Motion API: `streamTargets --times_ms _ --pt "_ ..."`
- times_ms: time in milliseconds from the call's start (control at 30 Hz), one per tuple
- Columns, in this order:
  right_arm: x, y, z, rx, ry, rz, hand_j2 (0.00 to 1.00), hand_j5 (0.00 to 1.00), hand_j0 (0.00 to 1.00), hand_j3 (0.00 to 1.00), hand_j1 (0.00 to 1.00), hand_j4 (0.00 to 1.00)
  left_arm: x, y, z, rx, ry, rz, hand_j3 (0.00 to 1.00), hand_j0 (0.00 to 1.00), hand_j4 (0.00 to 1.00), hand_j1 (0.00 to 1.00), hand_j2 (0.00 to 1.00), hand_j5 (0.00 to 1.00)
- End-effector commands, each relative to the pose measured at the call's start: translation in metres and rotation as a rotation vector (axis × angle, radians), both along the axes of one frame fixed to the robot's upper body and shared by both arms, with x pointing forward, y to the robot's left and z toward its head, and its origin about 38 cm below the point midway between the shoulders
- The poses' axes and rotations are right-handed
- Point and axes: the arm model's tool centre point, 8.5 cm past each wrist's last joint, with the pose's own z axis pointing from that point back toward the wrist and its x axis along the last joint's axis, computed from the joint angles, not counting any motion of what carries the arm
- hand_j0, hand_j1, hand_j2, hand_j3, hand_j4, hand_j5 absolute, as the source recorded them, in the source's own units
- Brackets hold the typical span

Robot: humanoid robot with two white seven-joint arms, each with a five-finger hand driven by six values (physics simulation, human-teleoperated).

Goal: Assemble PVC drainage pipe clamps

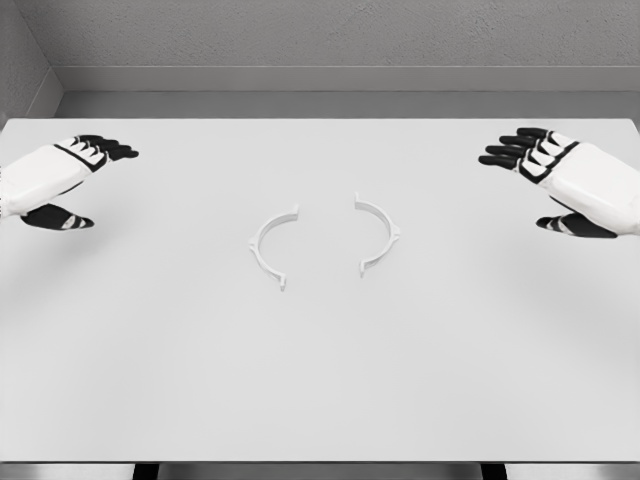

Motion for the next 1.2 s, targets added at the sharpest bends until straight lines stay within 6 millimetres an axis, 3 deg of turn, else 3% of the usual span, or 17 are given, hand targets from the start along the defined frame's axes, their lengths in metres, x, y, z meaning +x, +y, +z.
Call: streamTargets --times_ms 0,133,200,233,333,367,500,567,667,967,1167 --pt "-0.001 0.004 -0.001 0.011 0.003 0.010 1.00 1.00 1.00 1.00 1.00 1.00 0.003 -0.015 -0.017 0.022 0.029 -0.015 1.00 1.00 1.00 1.00 1.00 1.00" --pt "0.002 0.001 0.002 0.008 0.016 0.003 1.00 1.00 1.00 1.00 1.00 1.00 0.011 -0.033 -0.021 0.004 0.026 -0.035 1.00 1.00 1.00 1.00 1.00 1.00" --pt "0.044 0.024 -0.005 -0.102 0.133 0.012 1.00 1.00 1.00 1.00 1.00 1.00 0.012 -0.041 -0.025 -0.003 0.031 -0.045 1.00 1.00 1.00 1.00 1.00 1.00" --pt "0.053 0.038 -0.001 -0.124 0.125 0.042 1.00 1.00 1.00 1.00 1.00 1.00 0.012 -0.044 -0.028 0.009 0.035 -0.050 1.00 1.00 1.00 1.00 1.00 1.00" --pt "0.086 0.036 0.007 -0.151 0.151 0.021 1.00 1.00 1.00 1.00 1.00 1.00 0.015 -0.054 -0.030 0.000 0.044 -0.065 1.00 1.00 1.00 1.00 1.00 1.00" --pt "0.096 0.040 0.000 -0.176 0.181 0.023 1.00 1.00 1.00 1.00 1.00 1.00 0.015 -0.055 -0.030 -0.003 0.043 -0.065 1.00 1.00 1.00 1.00 1.00 1.00" --pt "0.120 0.061 -0.029 -0.278 0.259 0.035 1.00 1.00 1.00 1.00 1.00 1.00 0.023 -0.065 -0.030 -0.012 0.034 -0.069 1.00 1.00 1.00 1.00 1.00 1.00" --pt "0.130 0.064 -0.034 -0.275 0.284 0.026 1.00 1.00 1.00 1.00 1.00 1.00 0.025 -0.073 -0.032 -0.009 0.029 -0.078 1.00 1.00 1.00 1.00 1.00 1.00" --pt "0.131 0.074 -0.039 -0.257 0.294 0.043 1.00 1.00 1.00 1.00 1.00 1.00 0.031 -0.097 -0.042 0.009 0.050 -0.121 1.00 1.00 1.00 1.00 1.00 1.00" --pt "0.124 0.110 -0.069 -0.028 0.336 0.080 1.00 1.00 1.00 1.00 1.00 1.00 0.037 -0.118 -0.041 0.002 0.041 -0.153 1.00 1.00 1.00 1.00 1.00 1.00" --pt "0.135 0.101 -0.086 0.117 0.391 0.003 1.00 1.00 1.00 1.00 1.00 1.00 0.038 -0.131 -0.045 0.001 0.042 -0.169 1.00 1.00 1.00 1.00 1.00 1.00"
